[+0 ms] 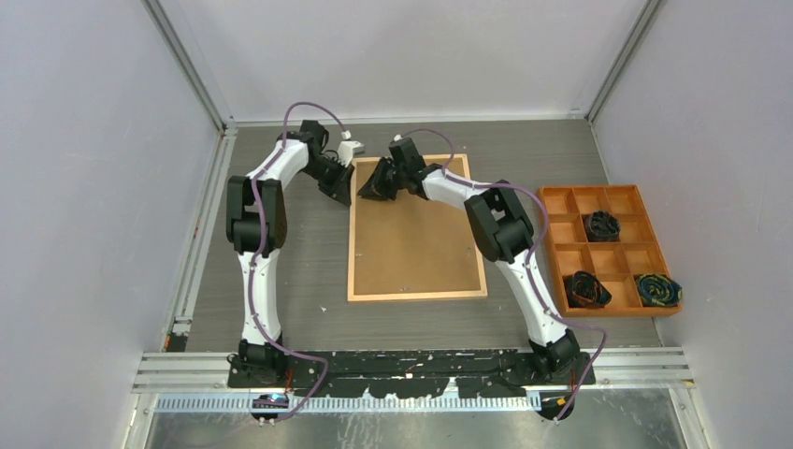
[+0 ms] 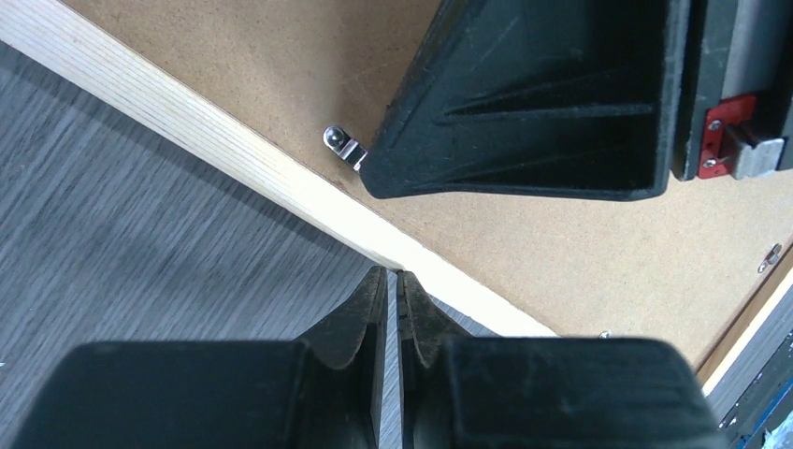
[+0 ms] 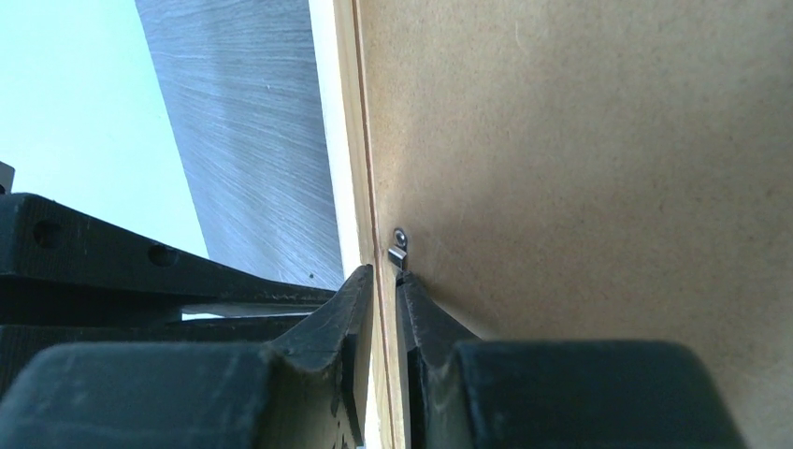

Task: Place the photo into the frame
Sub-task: Install the photo frame at the center of the board.

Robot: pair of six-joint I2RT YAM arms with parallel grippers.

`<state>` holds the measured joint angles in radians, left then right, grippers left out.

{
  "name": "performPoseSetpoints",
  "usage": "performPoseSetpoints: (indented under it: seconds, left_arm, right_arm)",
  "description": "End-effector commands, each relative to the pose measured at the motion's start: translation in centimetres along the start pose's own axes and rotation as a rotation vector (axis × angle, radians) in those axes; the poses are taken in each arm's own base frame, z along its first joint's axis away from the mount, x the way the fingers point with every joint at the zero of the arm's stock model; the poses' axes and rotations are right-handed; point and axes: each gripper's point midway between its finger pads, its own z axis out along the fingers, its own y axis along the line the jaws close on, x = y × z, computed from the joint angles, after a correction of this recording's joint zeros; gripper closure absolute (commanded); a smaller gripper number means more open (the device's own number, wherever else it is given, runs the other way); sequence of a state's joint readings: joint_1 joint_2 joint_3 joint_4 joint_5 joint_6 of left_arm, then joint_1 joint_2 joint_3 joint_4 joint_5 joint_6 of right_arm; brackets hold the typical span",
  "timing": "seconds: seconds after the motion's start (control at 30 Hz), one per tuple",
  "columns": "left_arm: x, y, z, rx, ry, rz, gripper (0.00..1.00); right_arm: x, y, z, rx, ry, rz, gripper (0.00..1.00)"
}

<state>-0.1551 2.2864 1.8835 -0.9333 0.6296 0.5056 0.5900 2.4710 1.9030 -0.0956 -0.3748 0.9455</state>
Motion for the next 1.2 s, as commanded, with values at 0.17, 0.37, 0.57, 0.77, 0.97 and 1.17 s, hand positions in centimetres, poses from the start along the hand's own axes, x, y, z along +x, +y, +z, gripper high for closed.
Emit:
performPoseSetpoints:
  seconds: [0.17, 0.37, 0.57, 0.77, 0.97, 1.17]
  left_arm:
    - [1.5, -0.5, 1.2, -0.006, 0.068, 0.016, 0.91]
    - [1.3, -0.5, 1.1, -0.008, 0.065, 0.020, 0.91]
    - [1.3, -0.5, 1.2, -0.006, 0.067, 0.020, 0.91]
    - [1.2, -0.6, 1.2, -0.007, 0.065, 0.026, 0.91]
    - [1.2, -0.6, 1.2, -0.005, 0.066, 0.028, 0.91]
    - [1.2, -0.7, 1.3, -0.001, 0.066, 0.034, 0.91]
  right_arm:
    - [0.4, 0.2, -1.0, 0.044, -0.009, -0.016, 0.79]
    - [-0.1, 0.1, 0.0, 0.044, -0.022, -0.014, 0.79]
    - [-0.4, 0.1, 0.6, 0.041, -0.030, -0.006, 0.79]
    - [-0.5, -0.1, 1.2, 0.042, -0.034, 0.009, 0.79]
    - [-0.7, -0.5, 1.7, 0.047, -0.043, 0.031, 0.80]
    - [0.2, -0.3, 2.1, 0.014, -0.035, 0.133, 0.81]
